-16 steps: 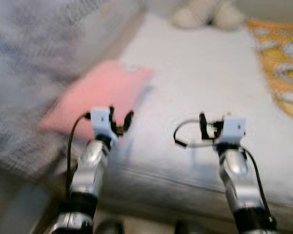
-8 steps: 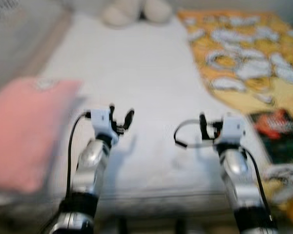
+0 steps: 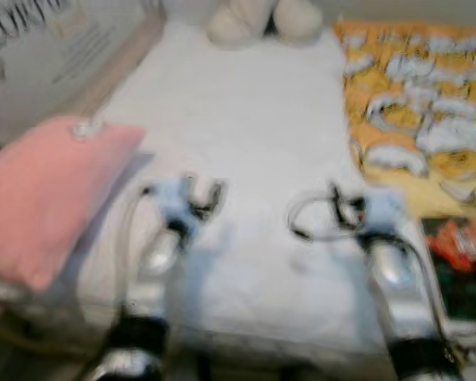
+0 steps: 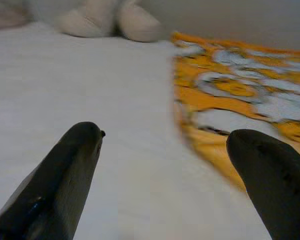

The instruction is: Clean up the room

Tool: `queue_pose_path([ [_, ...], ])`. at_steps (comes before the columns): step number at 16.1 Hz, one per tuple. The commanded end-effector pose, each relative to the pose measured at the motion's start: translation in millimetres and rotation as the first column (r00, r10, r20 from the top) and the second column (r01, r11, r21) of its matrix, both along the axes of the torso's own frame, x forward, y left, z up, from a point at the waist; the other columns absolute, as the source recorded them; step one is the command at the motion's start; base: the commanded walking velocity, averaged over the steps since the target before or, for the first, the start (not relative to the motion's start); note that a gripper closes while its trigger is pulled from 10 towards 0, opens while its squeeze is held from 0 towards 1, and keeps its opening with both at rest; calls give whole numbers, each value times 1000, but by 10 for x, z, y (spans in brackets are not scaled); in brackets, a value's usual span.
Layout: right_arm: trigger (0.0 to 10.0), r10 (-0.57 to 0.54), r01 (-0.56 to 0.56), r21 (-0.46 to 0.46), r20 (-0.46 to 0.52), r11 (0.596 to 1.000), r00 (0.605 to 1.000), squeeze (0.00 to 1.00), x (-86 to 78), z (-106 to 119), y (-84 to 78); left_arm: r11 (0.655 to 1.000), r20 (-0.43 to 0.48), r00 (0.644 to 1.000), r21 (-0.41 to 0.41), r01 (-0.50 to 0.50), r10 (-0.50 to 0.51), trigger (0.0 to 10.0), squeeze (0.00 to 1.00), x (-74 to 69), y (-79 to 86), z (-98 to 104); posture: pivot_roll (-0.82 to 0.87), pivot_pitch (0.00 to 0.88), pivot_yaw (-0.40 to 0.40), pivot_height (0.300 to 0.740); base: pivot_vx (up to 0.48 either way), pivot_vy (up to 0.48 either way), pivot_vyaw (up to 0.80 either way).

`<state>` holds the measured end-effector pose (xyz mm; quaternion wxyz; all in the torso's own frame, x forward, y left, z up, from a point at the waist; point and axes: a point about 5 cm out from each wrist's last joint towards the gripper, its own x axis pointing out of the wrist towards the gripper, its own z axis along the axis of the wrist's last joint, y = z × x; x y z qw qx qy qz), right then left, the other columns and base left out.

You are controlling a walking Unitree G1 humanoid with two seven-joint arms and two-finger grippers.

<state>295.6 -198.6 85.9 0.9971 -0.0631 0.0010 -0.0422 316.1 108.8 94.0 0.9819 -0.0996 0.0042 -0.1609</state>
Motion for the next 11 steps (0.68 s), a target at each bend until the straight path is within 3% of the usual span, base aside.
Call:
queue_pose_path([
  [1,10000,27,-27,3,29,1000,999,0,52,75,94,999,15,999,20,-30,30,10000,0,29,144,44,-7,0,20,683,371,-300,0],
  [8,10000,28,-28,11,36,1000,999,0,77,71,153,1000,27,1000,21,11,-12,10000,0,1,129,73,7,0,31,683,368,-305,0],
  [11,10000,47,-47,15,24,999,999,0,99,52,214,1000,37,999,27,8,-9,10000,0,-1,173,92,22,0,28,683,344,-331,-763],
])
